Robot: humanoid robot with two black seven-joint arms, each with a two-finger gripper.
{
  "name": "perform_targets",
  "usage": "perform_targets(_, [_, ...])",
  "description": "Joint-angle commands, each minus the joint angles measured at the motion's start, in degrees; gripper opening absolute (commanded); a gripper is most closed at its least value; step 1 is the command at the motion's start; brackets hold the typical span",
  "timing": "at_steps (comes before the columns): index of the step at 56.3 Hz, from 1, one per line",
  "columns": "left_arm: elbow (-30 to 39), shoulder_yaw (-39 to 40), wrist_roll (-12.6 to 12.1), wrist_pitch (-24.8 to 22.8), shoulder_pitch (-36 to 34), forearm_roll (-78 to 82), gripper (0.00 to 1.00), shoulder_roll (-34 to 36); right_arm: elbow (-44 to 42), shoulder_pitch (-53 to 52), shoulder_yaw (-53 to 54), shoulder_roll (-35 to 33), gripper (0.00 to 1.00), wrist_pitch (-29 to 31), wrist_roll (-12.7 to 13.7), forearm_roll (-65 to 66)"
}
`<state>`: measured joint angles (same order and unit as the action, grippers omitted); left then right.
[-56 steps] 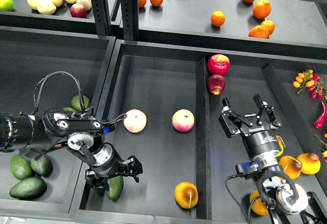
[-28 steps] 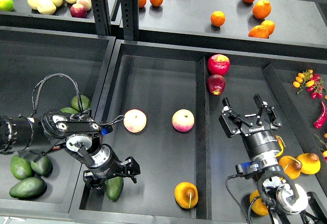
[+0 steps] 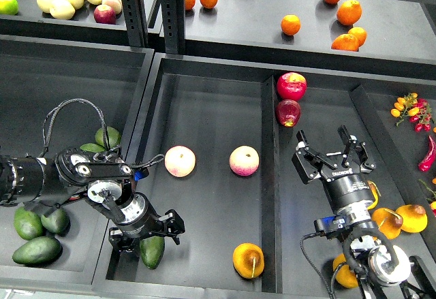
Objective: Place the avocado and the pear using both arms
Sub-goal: 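Lower the left gripper around the avocado and close it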
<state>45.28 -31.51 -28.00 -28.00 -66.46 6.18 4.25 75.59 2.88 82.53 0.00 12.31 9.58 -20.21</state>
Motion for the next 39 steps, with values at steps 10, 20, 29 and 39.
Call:
perform_targets(10, [-2.12,-0.13,0.0,0.0,0.54,0.15,0.99,-1.0,0.0,0.02,0.0,0.0,1.0,0.0,0.0,0.0])
perform_targets(20, [-2.56,-0.13,0.0,0.0,0.9,0.15,0.99,-1.52,0.0,0.02,0.0,0.0,1.0,0.0,0.0,0.0])
perform_targets(29, [-3.35,-0.04,0.0,0.0,1.51,1.2,0.98,-1.88,0.0,-0.07,0.0,0.0,1.0,0.0,0.0,0.0])
perform_targets(39, [-4.23,0.31,0.0,0.0,1.69,2.08,0.95,-2.67,0.0,0.02,0.0,0.0,1.0,0.0,0.0,0.0])
